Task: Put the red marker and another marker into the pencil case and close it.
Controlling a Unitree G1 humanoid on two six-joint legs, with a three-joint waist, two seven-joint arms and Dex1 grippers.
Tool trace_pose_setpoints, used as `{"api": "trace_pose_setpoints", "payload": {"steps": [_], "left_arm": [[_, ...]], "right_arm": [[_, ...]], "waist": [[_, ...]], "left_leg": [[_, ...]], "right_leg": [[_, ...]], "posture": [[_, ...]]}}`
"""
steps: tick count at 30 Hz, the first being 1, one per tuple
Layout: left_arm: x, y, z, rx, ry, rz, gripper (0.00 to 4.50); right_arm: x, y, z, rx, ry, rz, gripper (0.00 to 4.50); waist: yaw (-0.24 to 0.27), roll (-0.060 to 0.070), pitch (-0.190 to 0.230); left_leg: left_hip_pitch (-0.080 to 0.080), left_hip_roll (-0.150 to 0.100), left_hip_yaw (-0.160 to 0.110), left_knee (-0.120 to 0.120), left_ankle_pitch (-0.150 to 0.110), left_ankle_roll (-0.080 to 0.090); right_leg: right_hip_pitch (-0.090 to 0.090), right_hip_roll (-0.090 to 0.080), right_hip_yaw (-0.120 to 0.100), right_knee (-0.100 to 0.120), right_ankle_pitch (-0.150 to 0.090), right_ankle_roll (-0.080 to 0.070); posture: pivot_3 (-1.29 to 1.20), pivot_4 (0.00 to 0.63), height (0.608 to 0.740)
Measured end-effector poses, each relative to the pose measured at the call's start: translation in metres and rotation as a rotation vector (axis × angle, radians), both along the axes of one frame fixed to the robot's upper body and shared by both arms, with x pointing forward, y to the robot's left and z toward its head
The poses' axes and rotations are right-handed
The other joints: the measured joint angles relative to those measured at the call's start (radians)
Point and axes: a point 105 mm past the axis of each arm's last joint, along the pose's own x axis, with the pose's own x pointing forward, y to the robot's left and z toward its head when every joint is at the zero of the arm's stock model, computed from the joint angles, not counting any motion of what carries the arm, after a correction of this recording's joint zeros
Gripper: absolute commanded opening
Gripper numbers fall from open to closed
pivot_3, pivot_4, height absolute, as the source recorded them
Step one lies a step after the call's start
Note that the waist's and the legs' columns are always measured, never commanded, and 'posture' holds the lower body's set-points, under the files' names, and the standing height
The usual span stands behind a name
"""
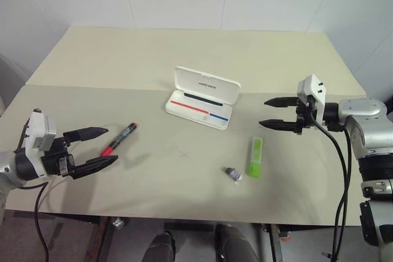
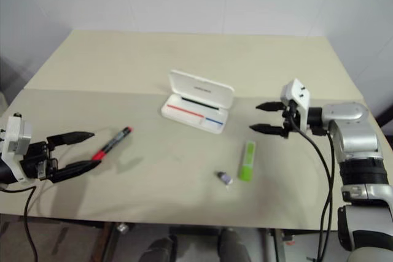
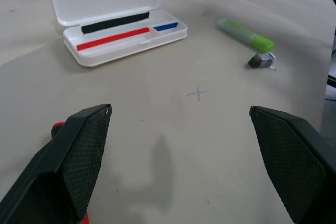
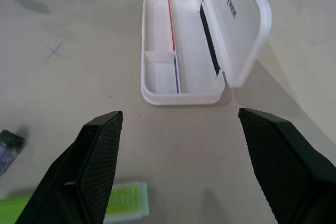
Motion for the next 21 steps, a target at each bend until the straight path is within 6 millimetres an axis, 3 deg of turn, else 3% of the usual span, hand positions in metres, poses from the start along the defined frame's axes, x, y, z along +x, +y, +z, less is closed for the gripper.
{"api": "trace_pose_setpoints", "payload": {"steps": [17,21], "left_arm": [[0.004,-0.002,0.010,-0.008,-0.095,0.032,4.48],[-0.004,0.004,0.016,-0.036,-0.166,0.090,4.48]], "right_arm": [[0.011,0.037,0.012,0.093,-0.084,0.023,4.50],[0.009,0.054,0.001,0.043,-0.051,0.016,4.50]], "waist": [[-0.001,0.000,0.000],[0.000,0.000,0.000]], "left_leg": [[0.000,0.001,0.000,0.000,0.000,0.000],[0.000,0.001,0.000,0.000,0.000,-0.001]], "right_leg": [[-0.001,0.000,0.000,0.001,0.000,0.000],[-0.001,0.000,0.000,0.001,0.000,0.000]], "posture": [[0.00,0.150,0.740],[0.00,0.150,0.740]]}}
